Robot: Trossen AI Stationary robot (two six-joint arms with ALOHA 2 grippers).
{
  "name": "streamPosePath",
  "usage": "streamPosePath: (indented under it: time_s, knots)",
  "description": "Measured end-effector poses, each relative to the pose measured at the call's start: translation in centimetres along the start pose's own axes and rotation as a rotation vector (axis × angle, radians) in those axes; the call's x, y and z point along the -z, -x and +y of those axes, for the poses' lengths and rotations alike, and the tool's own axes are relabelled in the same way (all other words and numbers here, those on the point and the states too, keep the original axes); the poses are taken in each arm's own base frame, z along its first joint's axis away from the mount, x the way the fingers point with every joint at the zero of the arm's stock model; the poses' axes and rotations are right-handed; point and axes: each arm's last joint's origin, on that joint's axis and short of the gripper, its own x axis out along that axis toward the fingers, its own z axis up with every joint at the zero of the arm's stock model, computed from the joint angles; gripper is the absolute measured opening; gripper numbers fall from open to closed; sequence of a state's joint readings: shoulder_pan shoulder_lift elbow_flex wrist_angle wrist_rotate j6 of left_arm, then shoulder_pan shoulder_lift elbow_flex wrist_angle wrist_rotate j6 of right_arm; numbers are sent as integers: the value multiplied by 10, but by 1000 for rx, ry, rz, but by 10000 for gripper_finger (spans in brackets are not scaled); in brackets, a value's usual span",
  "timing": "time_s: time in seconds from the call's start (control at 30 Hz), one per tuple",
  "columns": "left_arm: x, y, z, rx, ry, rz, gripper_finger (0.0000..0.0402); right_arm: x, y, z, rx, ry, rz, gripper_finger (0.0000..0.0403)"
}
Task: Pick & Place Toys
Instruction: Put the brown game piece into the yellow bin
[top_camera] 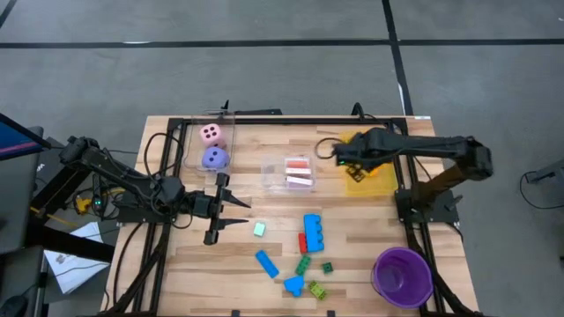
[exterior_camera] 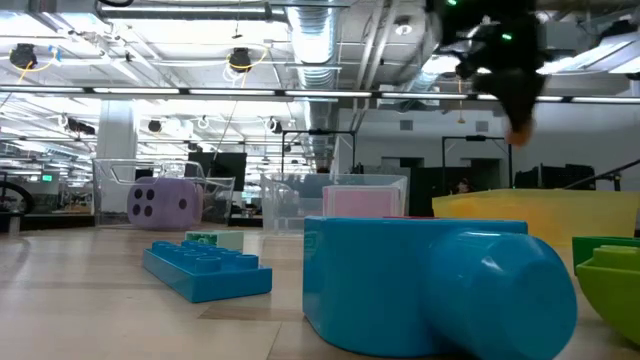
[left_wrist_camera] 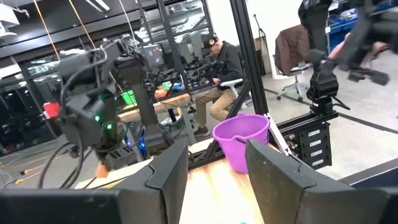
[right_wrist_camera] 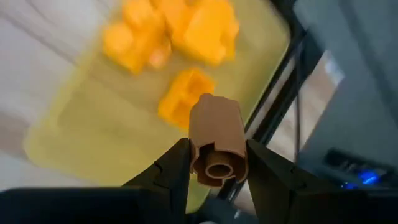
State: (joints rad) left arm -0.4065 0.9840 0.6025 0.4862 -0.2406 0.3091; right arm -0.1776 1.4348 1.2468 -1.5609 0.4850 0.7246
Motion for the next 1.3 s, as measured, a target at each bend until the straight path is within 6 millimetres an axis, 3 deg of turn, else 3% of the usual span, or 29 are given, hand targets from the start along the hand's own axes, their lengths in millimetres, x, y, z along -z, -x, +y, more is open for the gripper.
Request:
streamPosePath:
  time_s: [0.13,0.3,0.7,1.1,1.3]
  knots:
    - [0,0,0,-1,0,0,157,23,-19,-19,-123,-85,76,124]
    - [0,0,0,-5,1,-1,157,43,-35,-29,-205,-137,109,124]
    - [0,0,0,-5,1,-2,157,64,-84,-24,-178,-127,237,124]
    - [0,0,0,-4,1,-3,157,60,-87,-25,-211,-129,224,127]
    - [0,0,0,0,1,-4,157,60,-88,-26,-195,-128,213,148]
